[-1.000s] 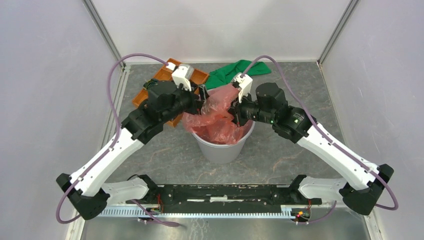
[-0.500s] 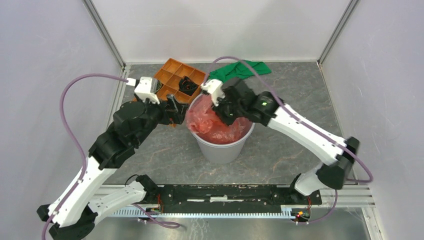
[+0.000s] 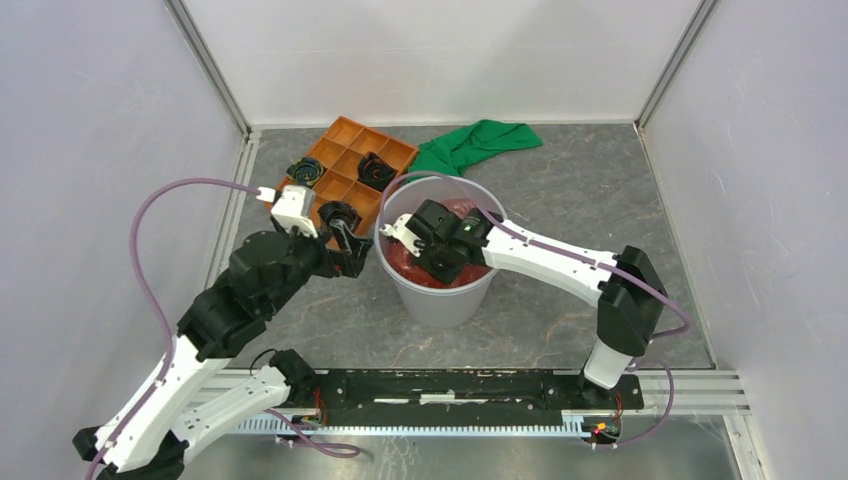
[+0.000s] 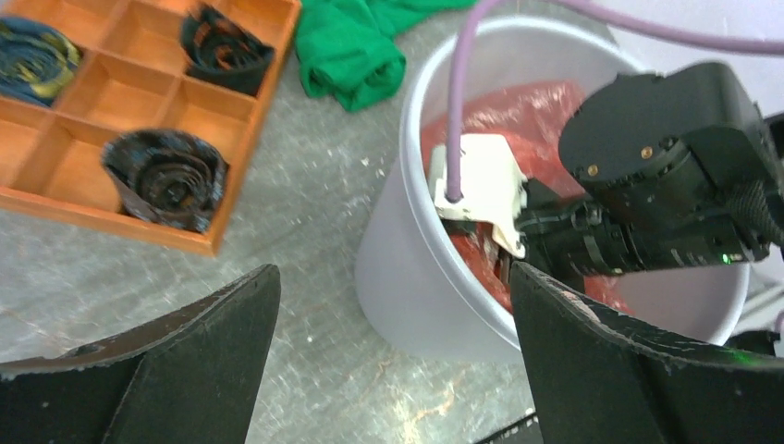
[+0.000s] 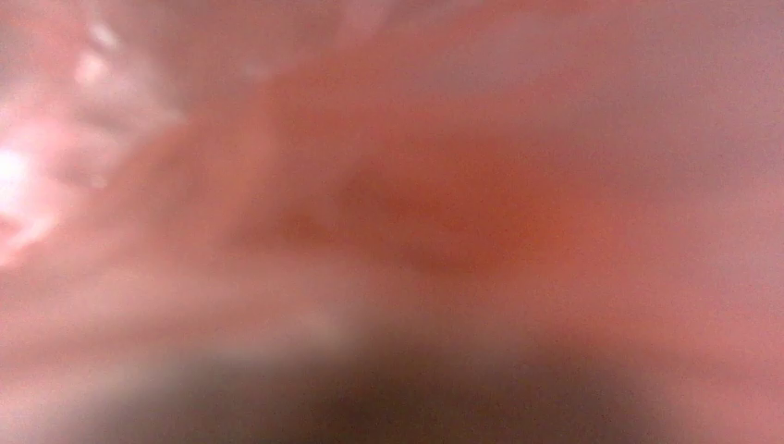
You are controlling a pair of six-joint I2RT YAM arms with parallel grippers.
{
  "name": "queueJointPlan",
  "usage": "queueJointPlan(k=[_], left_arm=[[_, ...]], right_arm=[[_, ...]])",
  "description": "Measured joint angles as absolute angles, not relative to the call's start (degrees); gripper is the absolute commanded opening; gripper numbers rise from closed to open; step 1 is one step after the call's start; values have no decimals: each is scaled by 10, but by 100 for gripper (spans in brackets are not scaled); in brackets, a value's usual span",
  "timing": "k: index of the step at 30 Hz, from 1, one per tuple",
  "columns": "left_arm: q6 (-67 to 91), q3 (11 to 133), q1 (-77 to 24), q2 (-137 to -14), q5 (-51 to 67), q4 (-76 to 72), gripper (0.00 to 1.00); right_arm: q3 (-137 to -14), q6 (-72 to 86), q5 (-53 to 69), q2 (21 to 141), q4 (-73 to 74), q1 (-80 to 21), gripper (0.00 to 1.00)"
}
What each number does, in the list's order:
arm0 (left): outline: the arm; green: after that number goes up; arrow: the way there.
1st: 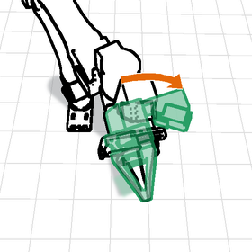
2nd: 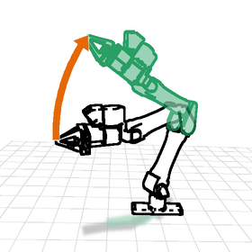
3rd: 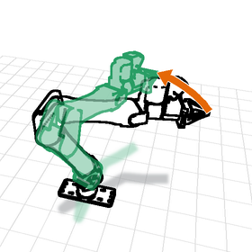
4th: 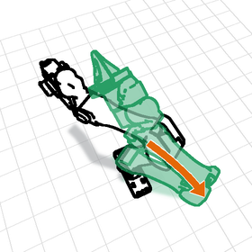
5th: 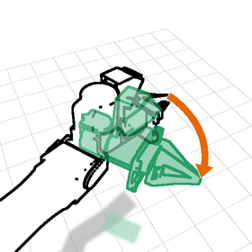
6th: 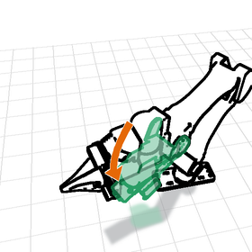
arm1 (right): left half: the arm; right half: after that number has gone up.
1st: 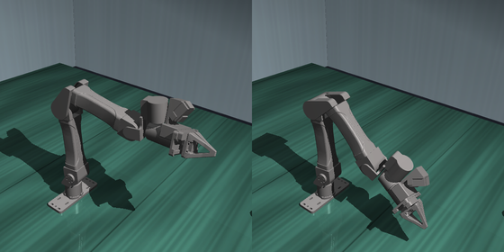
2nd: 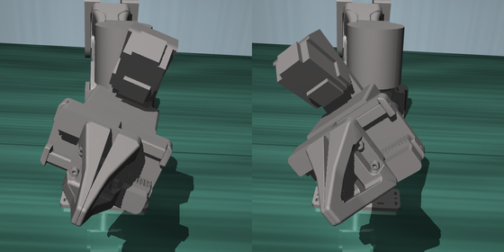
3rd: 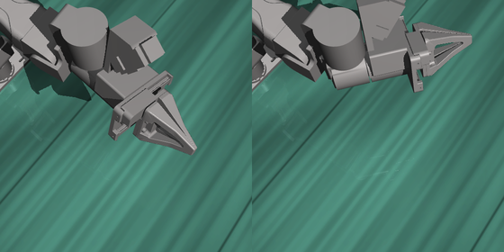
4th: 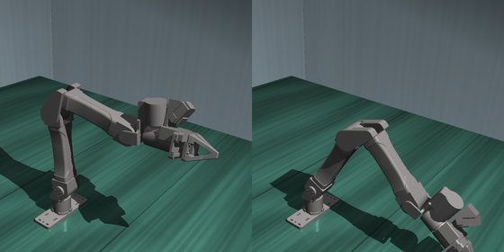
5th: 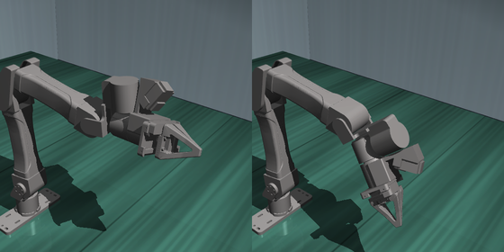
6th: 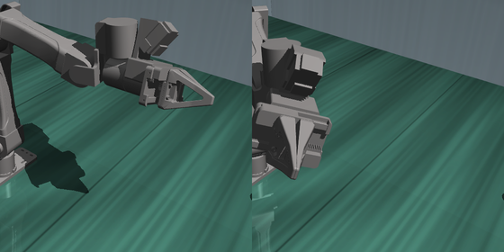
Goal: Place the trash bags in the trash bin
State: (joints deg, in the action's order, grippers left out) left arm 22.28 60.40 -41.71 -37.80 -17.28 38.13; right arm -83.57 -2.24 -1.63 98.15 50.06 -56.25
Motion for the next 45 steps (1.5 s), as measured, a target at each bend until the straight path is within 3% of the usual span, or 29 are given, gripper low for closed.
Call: queueJointPlan(k=[10, 16, 25, 31, 36, 40, 45], left_arm=[[266, 551, -417, -358, -106, 373, 99], [310, 551, -417, -310, -52, 322, 100], [364, 551, -417, -357, 40, 237, 100], [388, 551, -417, -383, 87, 205, 87], [411, 552, -417, -383, 91, 208, 79], [445, 565, -417, -382, 70, 221, 88], [526, 567, -417, -370, 10, 251, 87]], right_arm=[[-808, -31, -6, 1004, 459, -557, 0], [-812, -17, 4, 909, 434, -555, 0], [-835, 46, 20, 846, 404, -549, 1], [-818, 70, 20, 801, 374, -545, 1], [-789, 84, 17, 752, 337, -542, 1], [-769, 92, 15, 722, 312, -542, 1], [-750, 94, 15, 702, 287, -542, 1]])
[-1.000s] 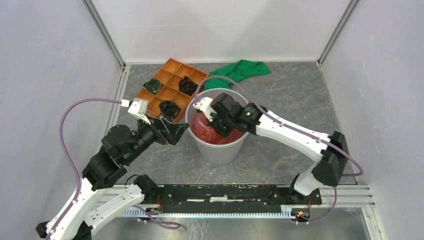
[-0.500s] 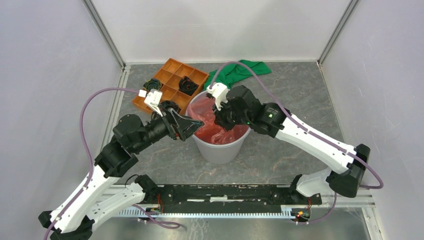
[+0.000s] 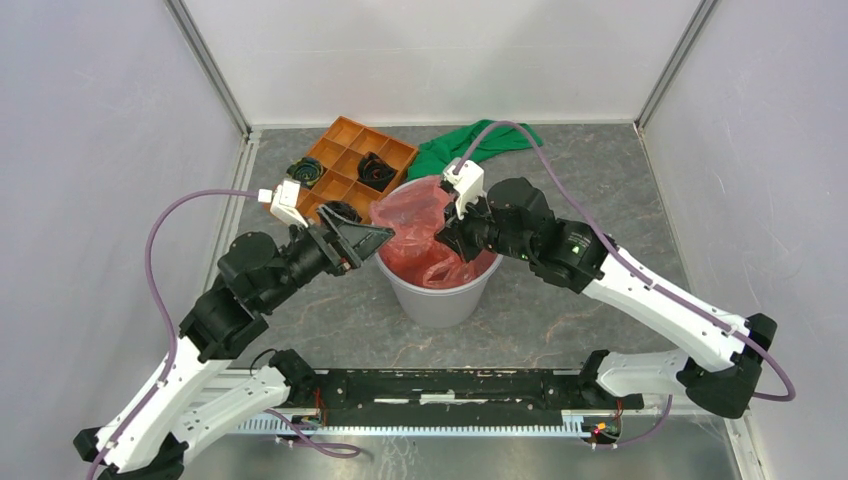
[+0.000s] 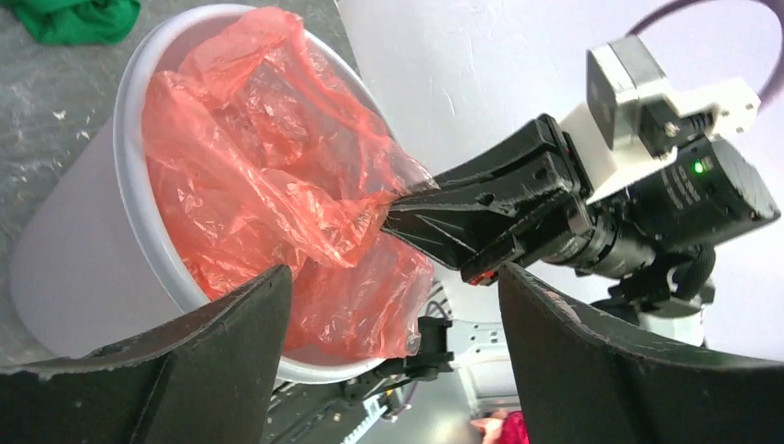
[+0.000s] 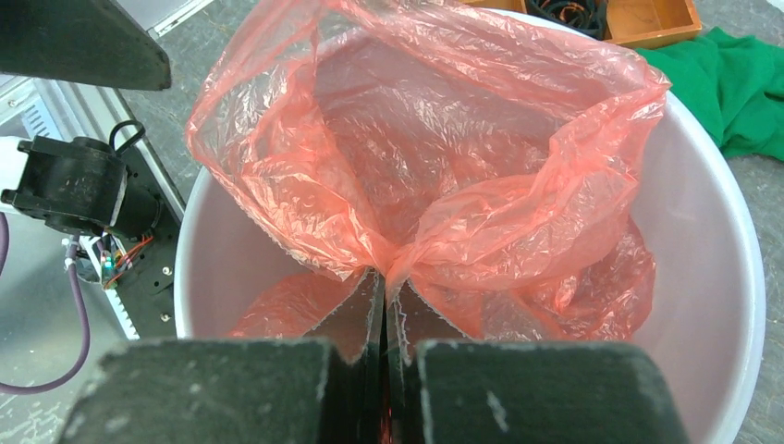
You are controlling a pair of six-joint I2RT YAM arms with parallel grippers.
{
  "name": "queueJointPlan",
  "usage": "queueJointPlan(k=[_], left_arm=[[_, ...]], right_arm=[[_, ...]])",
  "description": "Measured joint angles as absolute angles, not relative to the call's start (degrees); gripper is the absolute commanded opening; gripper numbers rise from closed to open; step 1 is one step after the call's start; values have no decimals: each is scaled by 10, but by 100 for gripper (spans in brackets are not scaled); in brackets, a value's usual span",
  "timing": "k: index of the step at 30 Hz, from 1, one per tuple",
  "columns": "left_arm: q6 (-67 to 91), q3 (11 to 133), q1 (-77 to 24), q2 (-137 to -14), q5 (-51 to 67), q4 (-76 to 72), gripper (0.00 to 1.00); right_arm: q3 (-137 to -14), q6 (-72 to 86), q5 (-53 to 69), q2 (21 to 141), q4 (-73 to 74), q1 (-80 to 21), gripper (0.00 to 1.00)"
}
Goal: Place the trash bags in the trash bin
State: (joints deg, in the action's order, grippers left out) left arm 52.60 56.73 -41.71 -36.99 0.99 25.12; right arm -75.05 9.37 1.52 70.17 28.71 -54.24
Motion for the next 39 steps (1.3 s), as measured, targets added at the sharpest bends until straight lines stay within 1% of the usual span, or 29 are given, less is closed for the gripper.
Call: queueJointPlan(k=[1, 3, 8, 9, 10, 11, 12, 13, 14, 15, 16, 17, 19, 23, 27, 31, 32, 33, 34, 36, 37, 38, 39], left_arm=[[538, 567, -417, -371, 3, 254, 86], [578, 567, -417, -385, -12, 257, 81], [600, 571, -417, -450, -14, 251, 59], [600, 574, -417, -468, -14, 250, 54], [599, 575, -417, -482, -14, 248, 45], [597, 577, -417, -499, -14, 248, 33], [590, 579, -417, -512, -13, 249, 23], [583, 582, -417, -519, -13, 251, 16], [571, 586, -417, -526, -13, 253, 12], [554, 594, -417, -529, -14, 259, 8], [546, 600, -417, -528, -15, 263, 6], [535, 607, -417, -526, -15, 268, 3], [513, 616, -417, -512, -16, 272, 2], [498, 617, -417, -467, -6, 277, 2], [498, 612, -417, -442, 12, 277, 2], [498, 605, -417, -437, 18, 278, 2], [498, 605, -417, -437, 19, 278, 2], [497, 605, -417, -437, 20, 278, 2], [495, 605, -417, -438, 20, 279, 2], [486, 605, -417, -440, 20, 284, 2], [481, 605, -417, -440, 20, 288, 2], [472, 606, -417, -440, 20, 295, 2], [466, 610, -417, -442, 19, 306, 2]], right_arm=[[-748, 94, 16, 700, 283, -542, 1], [-743, 94, 19, 698, 274, -542, 1], [-728, 94, 26, 689, 261, -542, 2], [-723, 94, 27, 685, 260, -542, 2], [-719, 94, 29, 681, 259, -542, 3], [-715, 94, 30, 679, 258, -542, 6], [-713, 94, 30, 675, 258, -542, 14], [-712, 94, 30, 673, 258, -542, 22], [-712, 95, 30, 669, 258, -542, 33], [-712, 96, 30, 664, 258, -542, 41], [-711, 96, 28, 658, 259, -542, 49], [-710, 95, 25, 651, 260, -542, 55], [-703, 91, 14, 628, 262, -542, 64], [-673, 87, -12, 569, 260, -542, 71], [-632, 86, -35, 529, 248, -542, 72], [-609, 77, -62, 530, 245, -542, 72], [-605, 76, -69, 529, 244, -542, 72], [-600, 74, -77, 528, 243, -542, 68], [-593, 74, -83, 524, 239, -542, 58], [-580, 72, -93, 512, 231, -542, 17], [-572, 77, -101, 505, 227, -542, 4], [-568, 76, -110, 499, 225, -542, 1], [-566, 82, -123, 494, 223, -542, 0]])
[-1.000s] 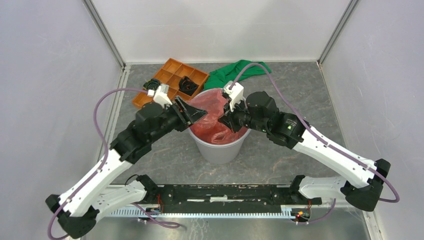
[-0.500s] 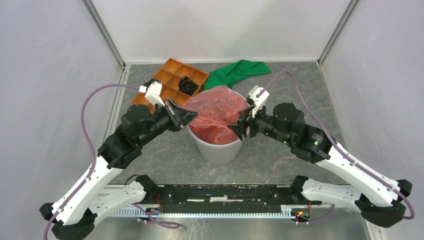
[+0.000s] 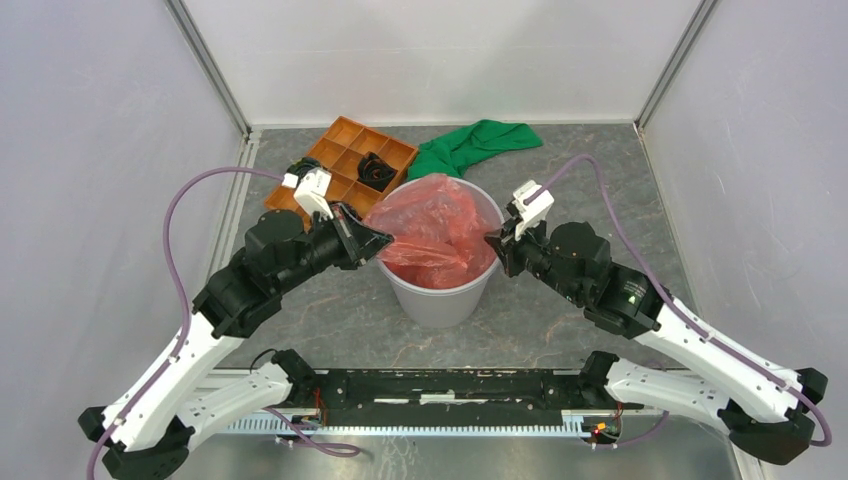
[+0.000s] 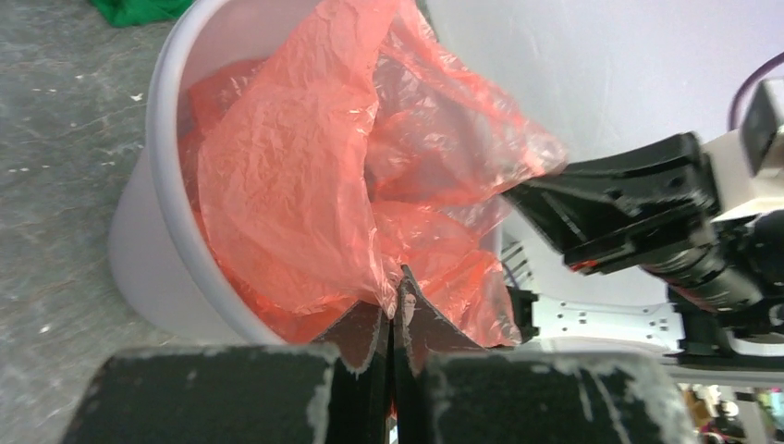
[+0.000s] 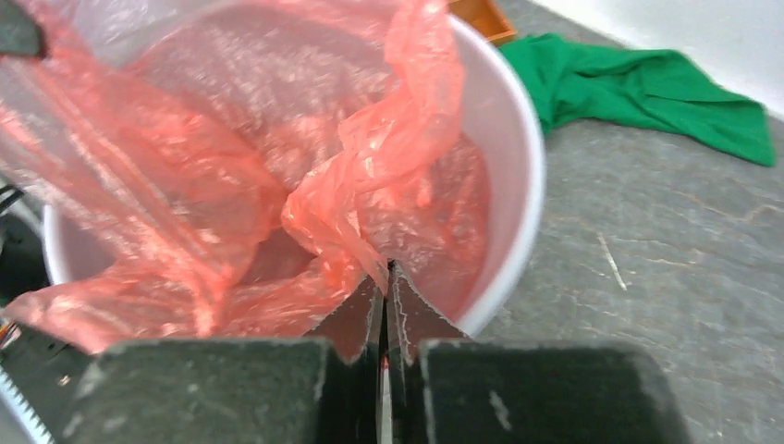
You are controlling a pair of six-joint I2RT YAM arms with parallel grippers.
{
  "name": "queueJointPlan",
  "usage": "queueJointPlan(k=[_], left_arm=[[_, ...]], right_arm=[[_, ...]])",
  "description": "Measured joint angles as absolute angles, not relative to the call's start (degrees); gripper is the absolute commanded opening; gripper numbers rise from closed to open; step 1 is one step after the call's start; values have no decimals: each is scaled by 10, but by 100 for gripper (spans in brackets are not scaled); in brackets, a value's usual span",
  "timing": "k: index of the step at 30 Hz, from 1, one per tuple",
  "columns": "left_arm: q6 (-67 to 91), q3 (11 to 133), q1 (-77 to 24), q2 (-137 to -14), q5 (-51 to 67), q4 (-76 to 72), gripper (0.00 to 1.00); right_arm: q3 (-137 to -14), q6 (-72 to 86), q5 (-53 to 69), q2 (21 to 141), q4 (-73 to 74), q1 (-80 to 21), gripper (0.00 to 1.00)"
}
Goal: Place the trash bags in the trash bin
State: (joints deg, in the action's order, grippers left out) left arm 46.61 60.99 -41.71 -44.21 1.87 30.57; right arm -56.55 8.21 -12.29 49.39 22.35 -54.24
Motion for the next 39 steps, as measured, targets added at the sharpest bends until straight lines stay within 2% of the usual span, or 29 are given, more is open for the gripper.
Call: queueJointPlan(k=[7, 13, 18, 20, 25, 26, 30, 31, 32, 34, 39], left_arm=[[388, 690, -417, -484, -36, 424, 2], [354, 690, -417, -458, -97, 489, 2], [354, 681, -417, -423, -119, 522, 2], [352, 680, -417, -398, -119, 527, 2], [333, 637, -417, -303, -97, 498, 2], [331, 625, -417, -291, -91, 489, 2], [328, 561, -417, -283, -74, 462, 2], [328, 550, -417, -285, -69, 462, 2], [328, 540, -417, -288, -63, 462, 3], [329, 531, -417, -293, -53, 461, 5], [329, 536, -417, -296, -29, 440, 11]], right_arm=[[-632, 84, -232, 511, 269, -538, 0], [-694, 44, -245, 531, 331, -503, 0], [-682, 28, -215, 532, 375, -495, 1], [-664, 23, -211, 516, 384, -495, 6], [-613, 40, -261, 473, 382, -495, 7], [-603, 46, -275, 468, 382, -495, 10], [-581, 57, -316, 466, 385, -495, 41], [-582, 60, -316, 466, 384, -495, 53], [-583, 62, -312, 465, 386, -494, 60], [-598, 69, -284, 465, 395, -494, 70], [-664, 85, -197, 460, 429, -494, 83]])
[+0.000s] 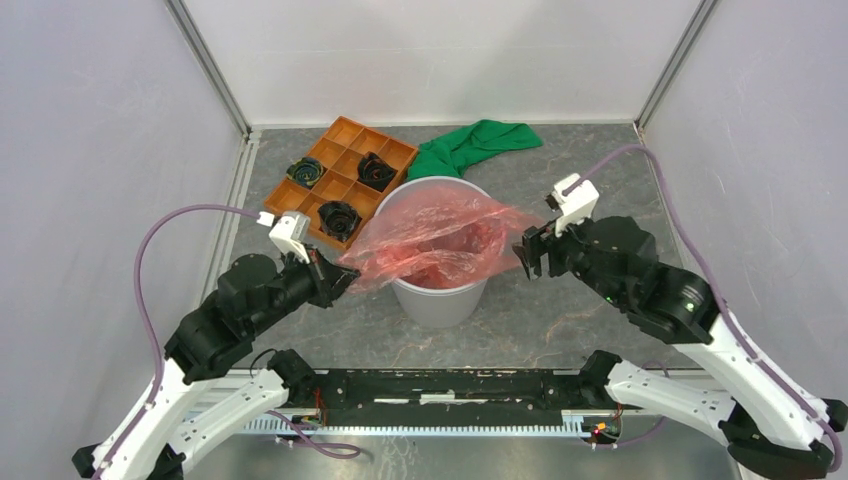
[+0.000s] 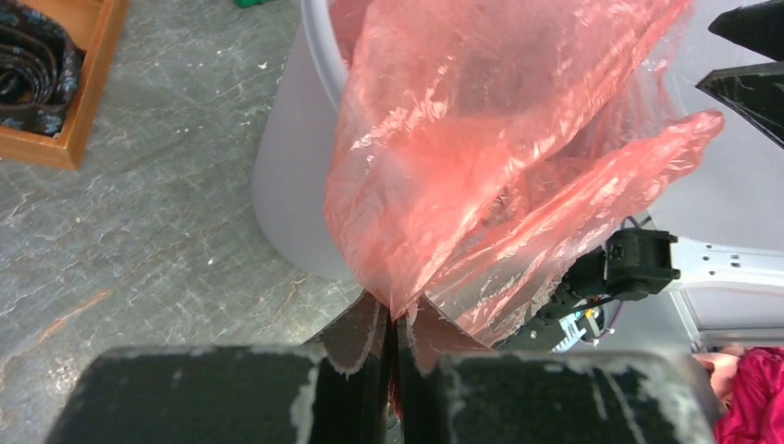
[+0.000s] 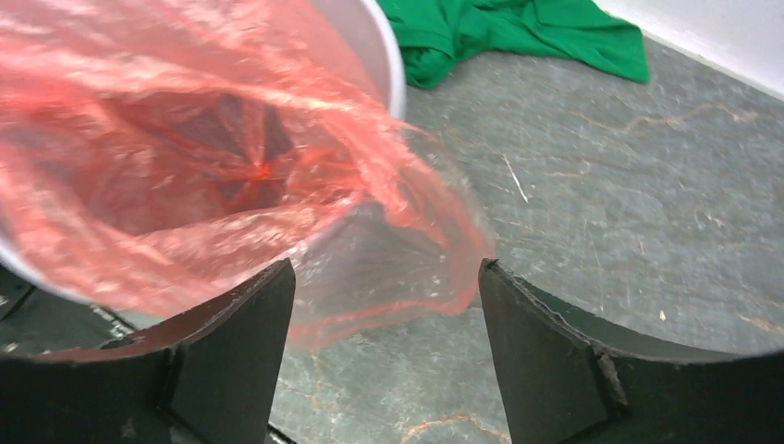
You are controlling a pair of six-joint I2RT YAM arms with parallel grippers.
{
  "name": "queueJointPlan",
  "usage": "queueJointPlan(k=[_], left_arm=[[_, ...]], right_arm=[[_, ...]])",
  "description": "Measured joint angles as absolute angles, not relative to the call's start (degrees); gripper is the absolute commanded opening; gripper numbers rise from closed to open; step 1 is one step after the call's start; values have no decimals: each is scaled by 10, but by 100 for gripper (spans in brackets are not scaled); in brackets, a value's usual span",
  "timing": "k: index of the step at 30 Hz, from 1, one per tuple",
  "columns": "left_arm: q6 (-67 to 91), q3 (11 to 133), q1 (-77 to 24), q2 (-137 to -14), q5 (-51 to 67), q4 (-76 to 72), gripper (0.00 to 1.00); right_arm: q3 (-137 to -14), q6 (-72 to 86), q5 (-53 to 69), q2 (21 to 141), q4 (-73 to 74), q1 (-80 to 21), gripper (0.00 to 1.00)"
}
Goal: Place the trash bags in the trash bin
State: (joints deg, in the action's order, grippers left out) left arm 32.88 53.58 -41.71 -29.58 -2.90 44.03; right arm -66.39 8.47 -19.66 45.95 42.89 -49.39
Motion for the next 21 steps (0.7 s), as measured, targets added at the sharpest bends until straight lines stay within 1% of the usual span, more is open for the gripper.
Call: queueJointPlan(k=[2, 5, 10, 12, 14, 17, 19, 20, 21], left_arm=[[328, 544, -417, -299, -23, 437, 12], [327, 560, -417, -309, -24, 437, 12], [317, 572, -417, -327, -24, 438, 13], [316, 572, -417, -330, -24, 440, 13], [314, 572, -417, -329, -26, 443, 14], [312, 575, -417, -324, -30, 445, 13], [312, 579, -417, -322, -34, 445, 13], [312, 580, -417, -322, -36, 445, 13], [312, 581, -417, -322, -41, 445, 13]], right_arm=[[-691, 84, -165, 448, 452, -494, 88], [-712, 51, -119, 424, 472, -494, 92], [-750, -17, 1, 416, 465, -494, 90], [-750, -35, 73, 438, 432, -494, 90], [-747, -43, 120, 466, 403, -494, 90], [-737, -45, 176, 524, 356, -494, 82], [-736, -44, 204, 563, 335, -494, 81], [-736, -44, 217, 583, 326, -494, 78], [-733, -43, 229, 597, 316, -494, 71]])
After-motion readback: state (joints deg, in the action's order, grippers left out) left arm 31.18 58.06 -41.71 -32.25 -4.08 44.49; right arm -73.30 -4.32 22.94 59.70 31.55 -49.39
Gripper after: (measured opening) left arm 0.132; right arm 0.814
